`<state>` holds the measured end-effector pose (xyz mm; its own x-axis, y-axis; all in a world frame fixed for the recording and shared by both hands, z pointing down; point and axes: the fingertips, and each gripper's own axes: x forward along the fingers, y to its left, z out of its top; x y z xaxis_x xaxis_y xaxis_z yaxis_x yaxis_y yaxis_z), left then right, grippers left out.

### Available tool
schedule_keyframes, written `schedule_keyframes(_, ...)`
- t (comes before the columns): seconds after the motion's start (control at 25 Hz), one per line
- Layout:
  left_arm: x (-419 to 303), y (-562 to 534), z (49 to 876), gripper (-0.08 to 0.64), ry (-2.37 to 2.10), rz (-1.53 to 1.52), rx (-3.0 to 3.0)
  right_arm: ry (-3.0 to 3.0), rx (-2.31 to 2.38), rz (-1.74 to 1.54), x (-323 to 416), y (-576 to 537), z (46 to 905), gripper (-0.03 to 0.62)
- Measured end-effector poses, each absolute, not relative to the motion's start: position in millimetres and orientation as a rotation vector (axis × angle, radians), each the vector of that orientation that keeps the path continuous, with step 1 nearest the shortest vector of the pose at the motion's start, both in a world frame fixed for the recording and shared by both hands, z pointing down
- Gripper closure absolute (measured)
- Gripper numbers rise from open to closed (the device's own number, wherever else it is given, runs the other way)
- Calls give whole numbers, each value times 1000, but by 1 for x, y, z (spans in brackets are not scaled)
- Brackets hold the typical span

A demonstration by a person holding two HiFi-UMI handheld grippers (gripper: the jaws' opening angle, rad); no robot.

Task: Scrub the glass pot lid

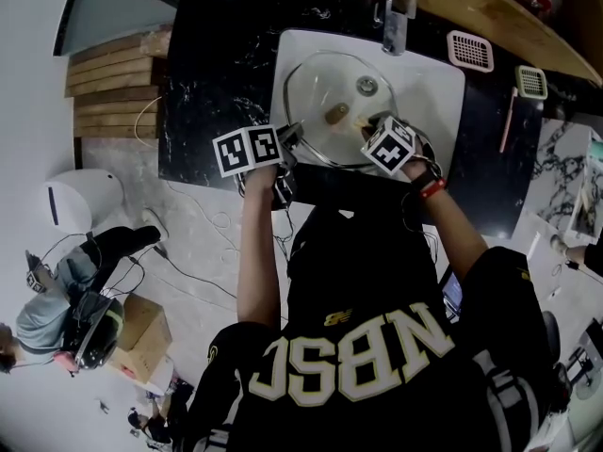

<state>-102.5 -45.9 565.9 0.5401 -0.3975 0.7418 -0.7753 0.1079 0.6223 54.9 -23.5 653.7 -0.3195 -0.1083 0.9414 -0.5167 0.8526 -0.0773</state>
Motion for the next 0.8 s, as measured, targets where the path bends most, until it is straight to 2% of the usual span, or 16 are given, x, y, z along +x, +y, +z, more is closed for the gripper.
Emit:
schedule_keyframes(0.32, -103, -46, 567, 469, -1047, 381, 1501, -1984, 438, 480, 7, -15, 634, 540)
schedule_keyframes(0.8, -104, -46, 569, 469, -1055, 399, 1491, -2134, 532, 469, -34, -68, 636, 534)
